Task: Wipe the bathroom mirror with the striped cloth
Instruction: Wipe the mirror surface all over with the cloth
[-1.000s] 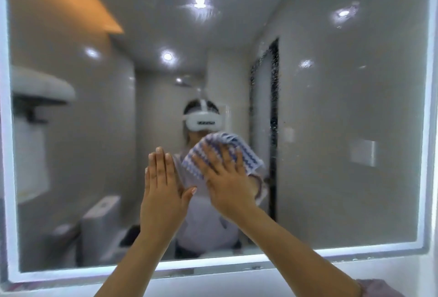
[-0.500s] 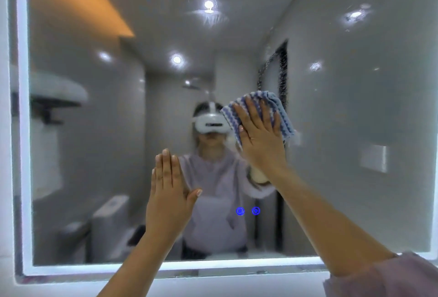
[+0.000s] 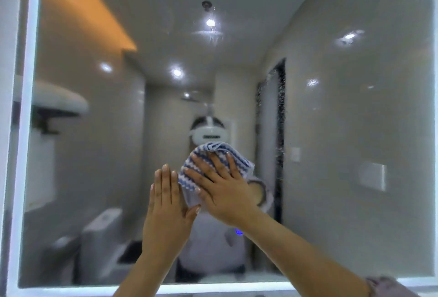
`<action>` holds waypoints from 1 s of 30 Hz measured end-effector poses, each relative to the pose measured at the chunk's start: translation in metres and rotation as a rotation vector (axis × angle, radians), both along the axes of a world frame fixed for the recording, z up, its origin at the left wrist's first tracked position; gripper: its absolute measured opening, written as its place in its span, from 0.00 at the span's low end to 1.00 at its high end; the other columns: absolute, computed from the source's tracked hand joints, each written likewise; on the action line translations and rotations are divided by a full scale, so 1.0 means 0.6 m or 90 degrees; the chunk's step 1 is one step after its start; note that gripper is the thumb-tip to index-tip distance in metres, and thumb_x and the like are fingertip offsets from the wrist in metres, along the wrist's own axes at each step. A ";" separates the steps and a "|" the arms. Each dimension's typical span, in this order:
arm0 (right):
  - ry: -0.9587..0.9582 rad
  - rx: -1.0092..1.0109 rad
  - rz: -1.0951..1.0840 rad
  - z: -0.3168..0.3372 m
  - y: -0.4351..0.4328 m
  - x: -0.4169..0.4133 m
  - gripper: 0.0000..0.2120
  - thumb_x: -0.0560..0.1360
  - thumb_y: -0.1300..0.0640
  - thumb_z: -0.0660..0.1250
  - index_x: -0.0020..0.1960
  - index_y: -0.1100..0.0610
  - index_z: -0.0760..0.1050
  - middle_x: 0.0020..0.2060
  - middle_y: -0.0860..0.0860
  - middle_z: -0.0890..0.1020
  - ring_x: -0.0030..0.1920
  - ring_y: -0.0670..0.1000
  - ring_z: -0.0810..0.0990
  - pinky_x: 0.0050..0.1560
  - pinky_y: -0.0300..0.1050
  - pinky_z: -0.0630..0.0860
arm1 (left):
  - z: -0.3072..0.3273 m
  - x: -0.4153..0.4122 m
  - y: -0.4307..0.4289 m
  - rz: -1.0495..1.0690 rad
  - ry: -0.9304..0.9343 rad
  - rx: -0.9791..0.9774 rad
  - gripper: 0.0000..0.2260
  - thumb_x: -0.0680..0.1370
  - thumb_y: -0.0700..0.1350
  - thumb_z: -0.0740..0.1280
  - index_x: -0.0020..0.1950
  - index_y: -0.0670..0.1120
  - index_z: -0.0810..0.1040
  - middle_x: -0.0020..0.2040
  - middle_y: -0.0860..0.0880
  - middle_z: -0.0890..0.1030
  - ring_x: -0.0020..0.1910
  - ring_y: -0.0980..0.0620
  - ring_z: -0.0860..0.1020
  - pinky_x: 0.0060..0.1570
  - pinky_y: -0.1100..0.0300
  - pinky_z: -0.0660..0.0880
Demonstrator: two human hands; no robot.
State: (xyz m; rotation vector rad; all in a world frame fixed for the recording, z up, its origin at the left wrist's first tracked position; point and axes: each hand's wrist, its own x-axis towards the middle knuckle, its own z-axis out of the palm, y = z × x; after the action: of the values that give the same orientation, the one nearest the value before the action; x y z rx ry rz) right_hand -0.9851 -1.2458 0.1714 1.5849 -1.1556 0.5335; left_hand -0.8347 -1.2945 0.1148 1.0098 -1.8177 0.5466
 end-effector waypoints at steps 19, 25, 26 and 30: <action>-0.097 -0.038 -0.041 0.050 -0.014 0.030 0.25 0.81 0.49 0.47 0.78 0.47 0.51 0.78 0.50 0.50 0.77 0.58 0.48 0.75 0.59 0.39 | -0.009 0.000 -0.008 0.020 -0.007 -0.007 0.38 0.78 0.64 0.44 0.75 0.34 0.49 0.76 0.37 0.49 0.76 0.40 0.49 0.73 0.52 0.45; -0.001 -0.005 -0.024 0.090 -0.025 0.024 0.23 0.81 0.48 0.49 0.76 0.44 0.58 0.76 0.46 0.59 0.77 0.53 0.53 0.74 0.58 0.45 | -0.008 -0.001 -0.010 0.015 -0.007 -0.006 0.39 0.78 0.64 0.44 0.74 0.33 0.51 0.76 0.35 0.52 0.75 0.39 0.51 0.73 0.52 0.45; 0.019 -0.005 -0.028 0.105 -0.023 0.014 0.23 0.81 0.47 0.49 0.76 0.44 0.58 0.76 0.46 0.59 0.77 0.53 0.53 0.74 0.58 0.45 | -0.008 -0.001 -0.010 0.010 -0.003 -0.008 0.39 0.77 0.65 0.44 0.74 0.33 0.51 0.76 0.35 0.52 0.75 0.39 0.50 0.73 0.52 0.45; -0.076 -0.106 -0.052 0.190 -0.010 -0.041 0.24 0.81 0.48 0.49 0.76 0.43 0.56 0.77 0.46 0.57 0.77 0.52 0.51 0.74 0.53 0.43 | -0.010 -0.002 -0.010 0.000 0.013 -0.037 0.39 0.76 0.63 0.50 0.74 0.33 0.53 0.75 0.35 0.54 0.74 0.38 0.52 0.72 0.52 0.47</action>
State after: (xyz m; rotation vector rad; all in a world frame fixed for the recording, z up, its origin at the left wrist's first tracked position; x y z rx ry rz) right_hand -1.0098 -1.2516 0.2855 1.3729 -1.2267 0.6614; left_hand -0.8358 -1.3007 0.1087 0.9720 -1.7743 0.5847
